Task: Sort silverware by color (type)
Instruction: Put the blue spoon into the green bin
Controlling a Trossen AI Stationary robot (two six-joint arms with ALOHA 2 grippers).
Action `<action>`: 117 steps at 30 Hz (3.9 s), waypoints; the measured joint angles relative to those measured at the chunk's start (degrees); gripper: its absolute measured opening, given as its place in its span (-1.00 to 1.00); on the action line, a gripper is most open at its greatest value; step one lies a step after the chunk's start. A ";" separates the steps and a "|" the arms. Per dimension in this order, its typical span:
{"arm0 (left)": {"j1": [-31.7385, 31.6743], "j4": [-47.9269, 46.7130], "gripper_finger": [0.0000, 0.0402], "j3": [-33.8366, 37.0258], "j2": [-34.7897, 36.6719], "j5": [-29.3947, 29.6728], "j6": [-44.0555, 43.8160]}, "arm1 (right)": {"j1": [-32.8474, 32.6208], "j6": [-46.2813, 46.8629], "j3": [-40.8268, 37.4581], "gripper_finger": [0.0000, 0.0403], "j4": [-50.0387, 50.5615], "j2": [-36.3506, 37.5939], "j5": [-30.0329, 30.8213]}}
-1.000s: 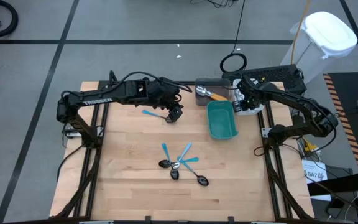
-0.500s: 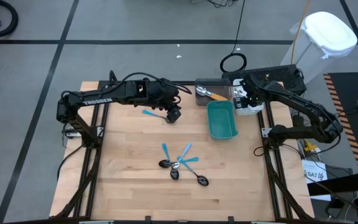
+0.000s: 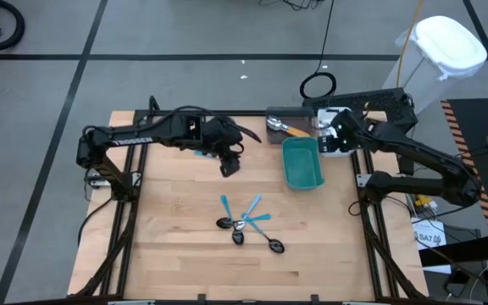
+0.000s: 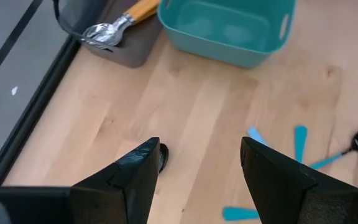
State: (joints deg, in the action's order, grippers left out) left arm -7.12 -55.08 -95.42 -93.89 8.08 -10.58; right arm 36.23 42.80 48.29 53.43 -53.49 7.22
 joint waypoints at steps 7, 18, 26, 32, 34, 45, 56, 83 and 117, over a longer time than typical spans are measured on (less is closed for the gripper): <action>2.95 -0.87 0.11 0.00 -0.36 -0.01 -2.22 | -12.12 9.19 0.00 -0.20 0.00 0.68 0.22; 6.24 -6.56 0.11 5.07 -3.74 -2.40 -6.25 | -28.96 21.43 0.00 -0.20 -0.26 0.04 4.51; 11.69 -3.89 0.11 8.11 -3.78 -4.19 -6.13 | -37.29 26.17 0.00 -0.20 -1.71 -0.59 4.99; 13.12 -4.08 0.11 8.09 -4.61 -7.39 -13.53 | -41.97 27.11 0.00 -0.20 -6.66 -0.54 7.41; 13.25 -4.40 0.11 8.09 -5.53 -8.78 -13.90 | -43.22 26.99 0.00 -0.20 -7.76 -0.53 8.89; 15.75 2.12 0.11 8.07 -11.10 -18.83 -7.99 | -46.75 23.98 0.00 -0.20 -11.27 -0.35 7.92; 19.39 4.75 0.09 8.09 -18.56 -17.11 -4.05 | -55.61 23.96 -0.02 -0.20 -15.67 -0.35 7.61; -12.47 -4.45 0.07 8.04 -13.73 -6.78 29.62 | -60.46 17.99 0.00 -0.20 -15.21 -0.38 9.83; -16.26 12.60 -0.08 20.68 -17.79 -9.32 43.07 | -60.07 17.97 -0.02 -0.20 -11.80 -0.38 16.72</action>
State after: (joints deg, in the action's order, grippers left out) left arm -23.37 -42.48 -74.73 -111.68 -1.24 32.50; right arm -23.83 60.77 48.27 41.63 -53.87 23.94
